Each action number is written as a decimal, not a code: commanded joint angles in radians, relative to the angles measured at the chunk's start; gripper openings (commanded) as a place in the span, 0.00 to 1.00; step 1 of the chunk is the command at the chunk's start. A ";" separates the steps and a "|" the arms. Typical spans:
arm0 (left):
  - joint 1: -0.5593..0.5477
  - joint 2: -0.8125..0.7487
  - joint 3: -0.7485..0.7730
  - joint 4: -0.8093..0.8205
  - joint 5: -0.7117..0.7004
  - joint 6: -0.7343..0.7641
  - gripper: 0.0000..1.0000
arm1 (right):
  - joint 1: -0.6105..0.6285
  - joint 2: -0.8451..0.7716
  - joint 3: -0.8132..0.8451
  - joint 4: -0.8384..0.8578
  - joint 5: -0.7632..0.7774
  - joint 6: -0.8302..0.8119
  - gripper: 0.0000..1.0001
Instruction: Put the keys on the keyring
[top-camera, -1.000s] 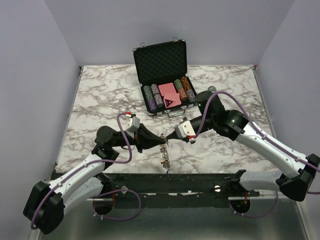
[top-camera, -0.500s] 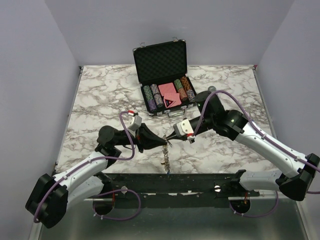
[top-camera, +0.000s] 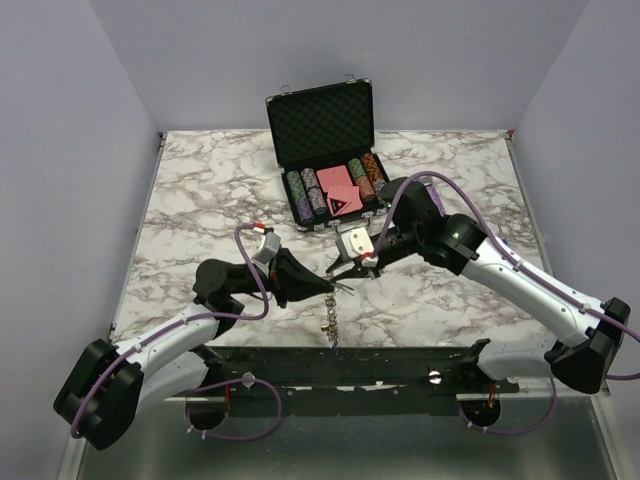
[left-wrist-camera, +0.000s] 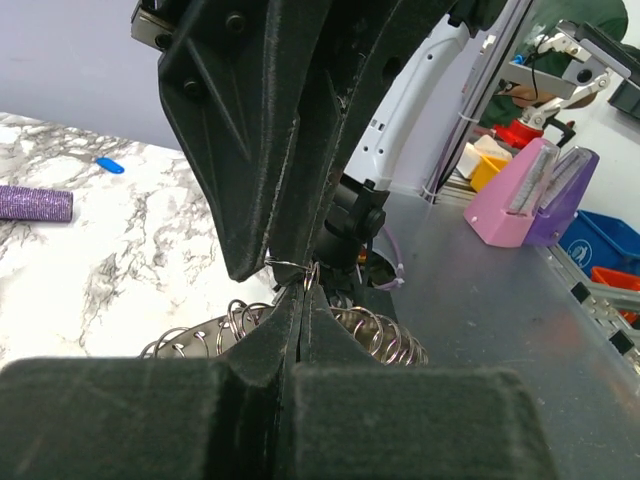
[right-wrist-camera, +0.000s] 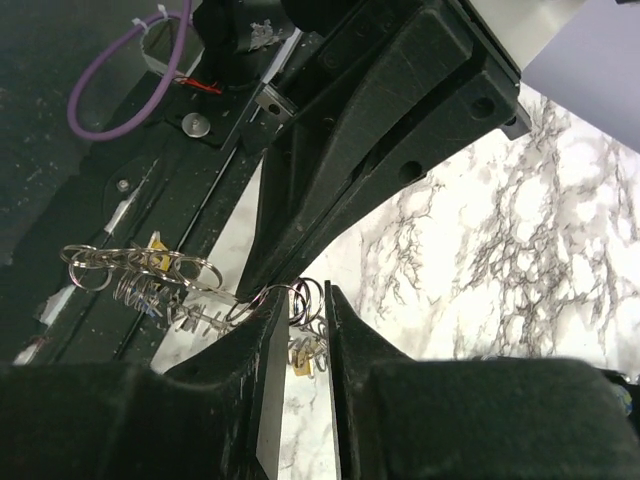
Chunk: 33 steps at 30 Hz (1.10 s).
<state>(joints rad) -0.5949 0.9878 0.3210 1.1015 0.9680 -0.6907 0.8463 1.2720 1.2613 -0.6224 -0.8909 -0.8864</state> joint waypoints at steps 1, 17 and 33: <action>0.004 -0.006 -0.011 0.077 -0.064 -0.020 0.00 | 0.019 0.024 0.055 0.015 -0.010 0.090 0.30; 0.004 0.034 -0.077 0.270 -0.121 -0.128 0.00 | 0.019 0.102 0.196 -0.109 0.012 0.222 0.41; 0.004 0.124 -0.125 0.491 -0.176 -0.227 0.00 | 0.019 0.159 0.282 -0.255 0.102 0.181 0.50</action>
<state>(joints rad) -0.5938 1.1213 0.2005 1.2919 0.8291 -0.8974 0.8574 1.4315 1.5341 -0.8330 -0.8192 -0.7010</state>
